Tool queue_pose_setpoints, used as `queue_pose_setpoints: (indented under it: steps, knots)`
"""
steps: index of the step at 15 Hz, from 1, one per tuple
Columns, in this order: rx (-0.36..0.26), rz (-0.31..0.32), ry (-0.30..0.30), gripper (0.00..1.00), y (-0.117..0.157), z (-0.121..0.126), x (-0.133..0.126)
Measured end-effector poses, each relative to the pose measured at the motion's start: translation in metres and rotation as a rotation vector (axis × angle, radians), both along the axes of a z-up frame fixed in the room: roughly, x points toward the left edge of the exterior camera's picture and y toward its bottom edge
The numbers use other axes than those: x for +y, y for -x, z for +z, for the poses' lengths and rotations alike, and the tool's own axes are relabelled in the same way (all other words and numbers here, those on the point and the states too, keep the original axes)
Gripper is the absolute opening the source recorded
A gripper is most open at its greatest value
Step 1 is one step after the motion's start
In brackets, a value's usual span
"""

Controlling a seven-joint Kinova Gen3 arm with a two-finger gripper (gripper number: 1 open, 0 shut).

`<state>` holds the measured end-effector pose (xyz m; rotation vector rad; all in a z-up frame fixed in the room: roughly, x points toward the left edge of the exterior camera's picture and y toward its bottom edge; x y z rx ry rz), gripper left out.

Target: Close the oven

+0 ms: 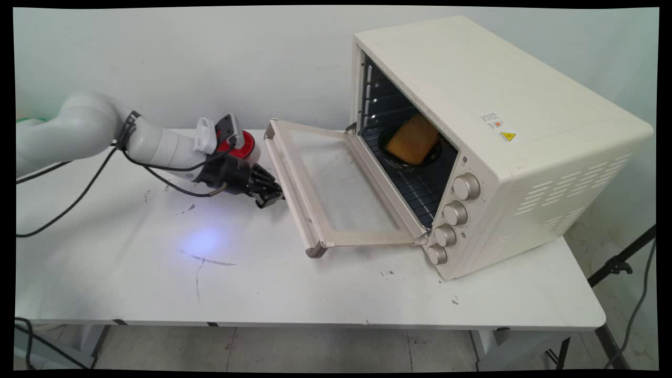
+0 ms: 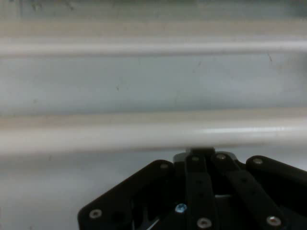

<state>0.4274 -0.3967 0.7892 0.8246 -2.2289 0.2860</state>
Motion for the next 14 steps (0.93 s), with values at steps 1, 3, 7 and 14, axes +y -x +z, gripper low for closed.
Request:
queue_pose_setpoints:
  steps: [1, 3, 7, 14]
  knots:
    - [0.001, -0.004, 0.004, 0.00, 0.003, 0.000, -0.002]
    - [0.005, -0.010, 0.011, 0.00, 0.009, 0.001, -0.007]
    - [0.019, -0.021, 0.030, 0.00, 0.016, 0.014, -0.014]
    - [0.052, -0.025, 0.074, 0.00, 0.027, 0.060, -0.030]
